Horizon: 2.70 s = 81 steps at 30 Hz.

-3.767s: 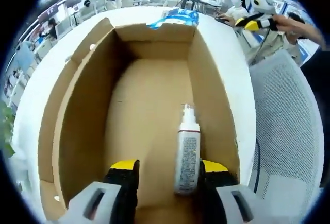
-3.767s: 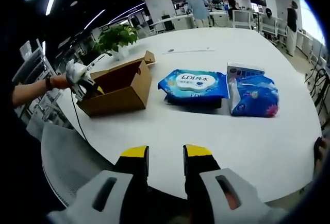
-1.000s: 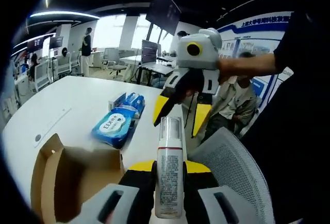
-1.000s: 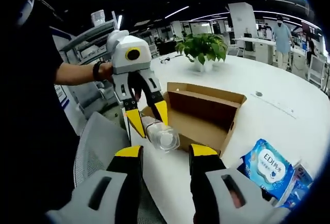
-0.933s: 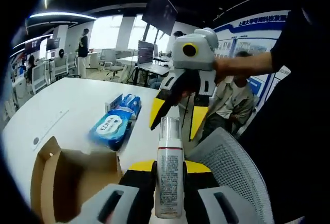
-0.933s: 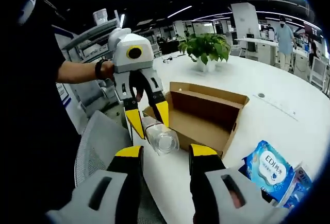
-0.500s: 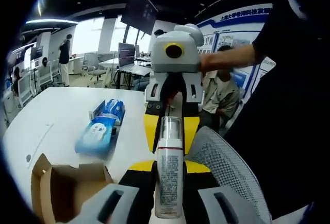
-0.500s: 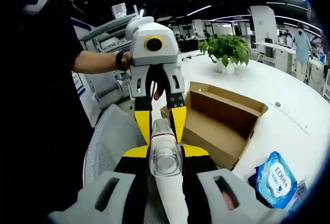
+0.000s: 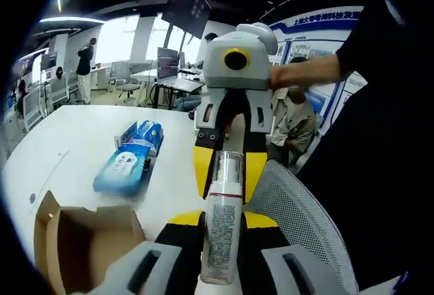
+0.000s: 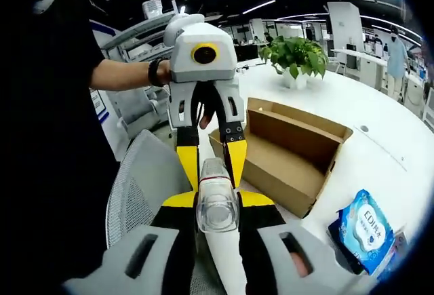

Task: Operate the shoe box by opening the lid, removing the specified soft item, and placing it in the target area until the item is outside and the box remains undamaged.

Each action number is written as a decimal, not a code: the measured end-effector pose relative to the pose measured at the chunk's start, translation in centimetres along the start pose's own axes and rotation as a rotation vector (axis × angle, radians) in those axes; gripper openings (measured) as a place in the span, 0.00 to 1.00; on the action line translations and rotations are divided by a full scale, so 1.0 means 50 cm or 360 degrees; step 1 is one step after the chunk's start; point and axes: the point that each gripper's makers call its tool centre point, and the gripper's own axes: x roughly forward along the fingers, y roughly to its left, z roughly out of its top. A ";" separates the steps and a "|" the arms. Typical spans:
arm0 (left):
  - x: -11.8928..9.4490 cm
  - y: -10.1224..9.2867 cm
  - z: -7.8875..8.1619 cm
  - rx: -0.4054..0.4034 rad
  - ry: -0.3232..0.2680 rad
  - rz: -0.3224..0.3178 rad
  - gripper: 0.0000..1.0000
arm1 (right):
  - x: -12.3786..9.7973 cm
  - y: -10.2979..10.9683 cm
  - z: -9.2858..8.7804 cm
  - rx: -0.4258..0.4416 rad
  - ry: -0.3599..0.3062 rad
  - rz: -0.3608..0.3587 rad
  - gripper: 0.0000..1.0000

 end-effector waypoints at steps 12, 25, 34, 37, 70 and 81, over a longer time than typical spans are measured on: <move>-0.007 0.048 0.011 -0.0189 -0.0196 0.0209 0.25 | -0.062 -0.036 -0.023 0.0079 -0.0014 -0.0145 0.19; -0.108 0.127 -0.009 -0.0521 -0.0537 0.0666 0.28 | -0.116 -0.054 -0.069 0.0191 -0.0032 -0.0261 0.19; -0.161 0.154 -0.043 -0.0653 -0.0619 0.0841 0.28 | -0.133 -0.062 -0.073 0.0219 -0.0045 -0.0292 0.19; -0.169 0.154 -0.053 -0.0687 -0.0635 0.0874 0.28 | -0.142 -0.071 -0.074 0.0216 -0.0035 -0.0300 0.19; -0.199 0.124 -0.113 -0.0874 -0.0709 0.1036 0.28 | -0.200 -0.264 -0.111 -0.0195 0.0574 -0.0300 0.19; -0.213 0.118 -0.133 -0.0914 -0.0684 0.1080 0.28 | -0.219 -0.331 -0.110 -0.0403 0.0837 -0.0268 0.19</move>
